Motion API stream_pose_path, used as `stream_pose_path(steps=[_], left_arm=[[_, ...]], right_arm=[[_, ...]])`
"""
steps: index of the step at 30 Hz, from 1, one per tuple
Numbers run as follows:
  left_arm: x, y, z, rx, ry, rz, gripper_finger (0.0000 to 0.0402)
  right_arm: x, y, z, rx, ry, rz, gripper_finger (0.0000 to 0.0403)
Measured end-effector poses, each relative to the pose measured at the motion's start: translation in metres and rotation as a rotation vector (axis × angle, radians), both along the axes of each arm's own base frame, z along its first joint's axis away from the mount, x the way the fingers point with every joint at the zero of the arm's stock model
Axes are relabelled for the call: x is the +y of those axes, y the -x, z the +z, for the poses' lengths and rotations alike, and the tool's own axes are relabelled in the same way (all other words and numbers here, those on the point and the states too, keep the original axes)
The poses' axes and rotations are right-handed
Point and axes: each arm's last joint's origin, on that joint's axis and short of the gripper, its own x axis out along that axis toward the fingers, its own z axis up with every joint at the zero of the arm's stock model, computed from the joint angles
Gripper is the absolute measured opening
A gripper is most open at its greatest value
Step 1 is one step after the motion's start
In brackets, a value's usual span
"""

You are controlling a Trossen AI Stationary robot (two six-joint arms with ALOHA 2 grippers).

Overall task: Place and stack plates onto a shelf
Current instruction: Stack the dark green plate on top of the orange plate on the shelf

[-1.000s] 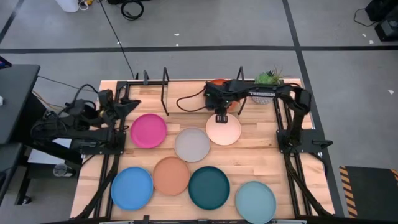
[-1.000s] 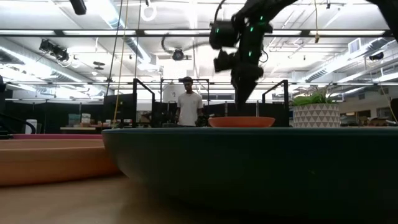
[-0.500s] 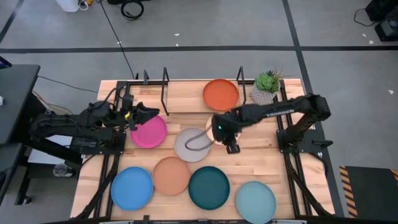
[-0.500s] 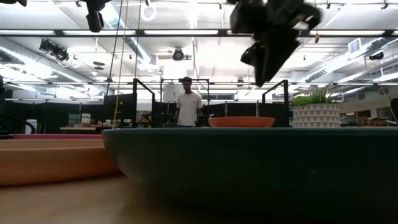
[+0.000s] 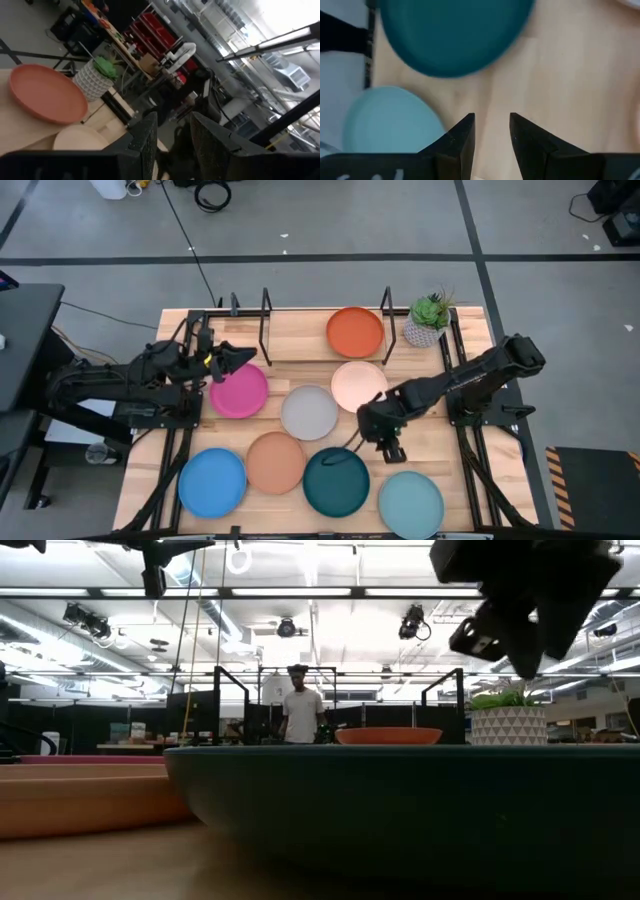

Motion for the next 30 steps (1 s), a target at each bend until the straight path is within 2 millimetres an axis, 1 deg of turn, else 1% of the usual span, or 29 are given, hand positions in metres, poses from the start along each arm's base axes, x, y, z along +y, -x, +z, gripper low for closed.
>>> stream_pose_path(steps=[5, 9, 12, 15, 20, 25, 30], left_arm=[[0.002, 0.002, 0.008, -0.072, -0.033, 0.014, 0.0126], [0.002, 0.005, 0.021, -0.207, -0.063, -0.007, 0.0126], [0.001, 0.009, 0.030, -0.301, -0.096, -0.040, 0.0126], [-0.001, 0.012, 0.037, -0.387, -0.096, -0.083, 0.0126], [-0.003, 0.015, 0.040, -0.423, -0.122, -0.158, 0.0126], [-0.004, 0.014, 0.040, -0.421, -0.130, -0.195, 0.0126], [-0.005, 0.014, 0.039, -0.415, -0.140, -0.231, 0.0126]], right_arm=[[0.007, -0.007, 0.000, -0.008, -0.042, -0.214, 0.0137], [0.012, -0.022, -0.014, -0.017, -0.053, -0.351, 0.0156], [0.015, -0.032, -0.030, 0.000, -0.066, -0.392, 0.0173], [0.016, -0.038, -0.045, 0.031, -0.048, -0.421, 0.0190], [0.019, -0.042, -0.063, 0.069, -0.023, -0.389, 0.0208], [0.023, -0.045, -0.075, 0.064, 0.003, -0.387, 0.0199], [0.025, -0.050, -0.088, 0.078, 0.003, -0.403, 0.0167]])
